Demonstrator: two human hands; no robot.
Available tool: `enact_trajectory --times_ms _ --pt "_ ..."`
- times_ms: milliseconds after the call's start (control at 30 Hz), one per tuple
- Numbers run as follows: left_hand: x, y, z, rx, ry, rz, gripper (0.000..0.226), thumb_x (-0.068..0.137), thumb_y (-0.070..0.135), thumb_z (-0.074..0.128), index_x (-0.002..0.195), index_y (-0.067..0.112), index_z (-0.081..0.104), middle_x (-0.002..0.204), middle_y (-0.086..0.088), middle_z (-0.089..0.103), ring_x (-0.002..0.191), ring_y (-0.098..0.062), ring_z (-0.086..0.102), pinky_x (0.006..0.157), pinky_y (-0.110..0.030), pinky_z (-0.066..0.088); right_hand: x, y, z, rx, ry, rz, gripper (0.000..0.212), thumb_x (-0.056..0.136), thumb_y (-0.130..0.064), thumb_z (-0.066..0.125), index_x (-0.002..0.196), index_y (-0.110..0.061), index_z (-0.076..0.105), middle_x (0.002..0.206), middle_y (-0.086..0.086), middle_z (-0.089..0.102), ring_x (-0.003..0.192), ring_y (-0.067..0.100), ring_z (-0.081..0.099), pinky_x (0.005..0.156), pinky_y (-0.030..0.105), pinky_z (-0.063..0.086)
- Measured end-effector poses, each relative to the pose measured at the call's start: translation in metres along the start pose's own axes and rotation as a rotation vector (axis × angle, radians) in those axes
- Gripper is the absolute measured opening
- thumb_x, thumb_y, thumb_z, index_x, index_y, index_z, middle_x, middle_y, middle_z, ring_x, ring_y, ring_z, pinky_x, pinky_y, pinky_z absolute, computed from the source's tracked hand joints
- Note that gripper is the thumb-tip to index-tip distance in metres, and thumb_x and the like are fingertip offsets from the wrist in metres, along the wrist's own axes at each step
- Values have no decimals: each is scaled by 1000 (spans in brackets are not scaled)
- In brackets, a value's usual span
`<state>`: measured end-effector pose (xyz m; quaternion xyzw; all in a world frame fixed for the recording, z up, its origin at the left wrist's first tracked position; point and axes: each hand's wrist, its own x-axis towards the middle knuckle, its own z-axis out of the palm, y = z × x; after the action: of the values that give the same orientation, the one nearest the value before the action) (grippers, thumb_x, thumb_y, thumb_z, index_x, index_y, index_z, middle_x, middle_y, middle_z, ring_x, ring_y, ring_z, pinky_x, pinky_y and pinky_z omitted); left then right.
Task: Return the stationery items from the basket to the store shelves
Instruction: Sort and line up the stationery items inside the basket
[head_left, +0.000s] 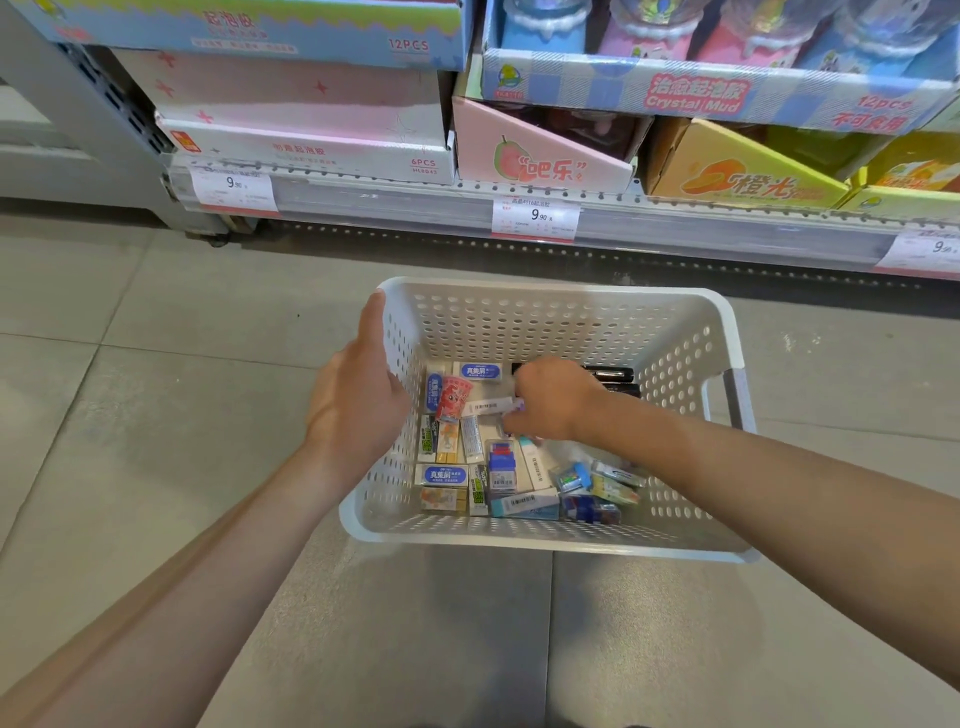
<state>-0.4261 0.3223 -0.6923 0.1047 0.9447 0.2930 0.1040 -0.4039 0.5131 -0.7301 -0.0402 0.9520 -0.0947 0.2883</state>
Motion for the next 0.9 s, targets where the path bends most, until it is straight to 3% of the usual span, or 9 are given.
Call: enact_trajectory --times_ms 100,233,400,600,900 --pt "0 1 0 15 0 -8 72 89 0 46 149 19 9 88 -5 50 65 -18 48 46 -24 29 18 -10 6 74 83 -142 25 91 -36 53 89 -11 54 93 7 55 91 23 58 73 31 49" --pt "-1 5 -1 20 7 -23 72 89 0 45 149 19 10 82 -5 46 64 -16 44 44 -22 26 38 -16 17 185 54 -202 42 87 -37 59 111 -3 54 109 12 54 101 23 54 82 33 48" --pt "-1 5 -1 23 11 -31 71 90 0 45 149 18 11 79 -4 46 56 -12 40 43 -20 25 51 -16 23 280 5 -164 39 76 -36 71 98 -9 55 90 4 53 85 19 54 66 25 40" --pt "-2 6 -3 24 4 -16 70 90 0 45 149 16 11 69 2 40 49 -10 38 43 -17 22 46 -19 27 207 -5 -223 41 73 -39 71 98 -8 57 87 3 57 82 20 54 67 24 39" --pt "0 4 -2 11 7 -16 74 87 -1 45 149 20 9 79 -5 45 66 -19 44 46 -26 25 31 -25 36 71 -73 -324 43 77 -38 65 102 -3 58 91 8 58 82 23 58 65 27 46"
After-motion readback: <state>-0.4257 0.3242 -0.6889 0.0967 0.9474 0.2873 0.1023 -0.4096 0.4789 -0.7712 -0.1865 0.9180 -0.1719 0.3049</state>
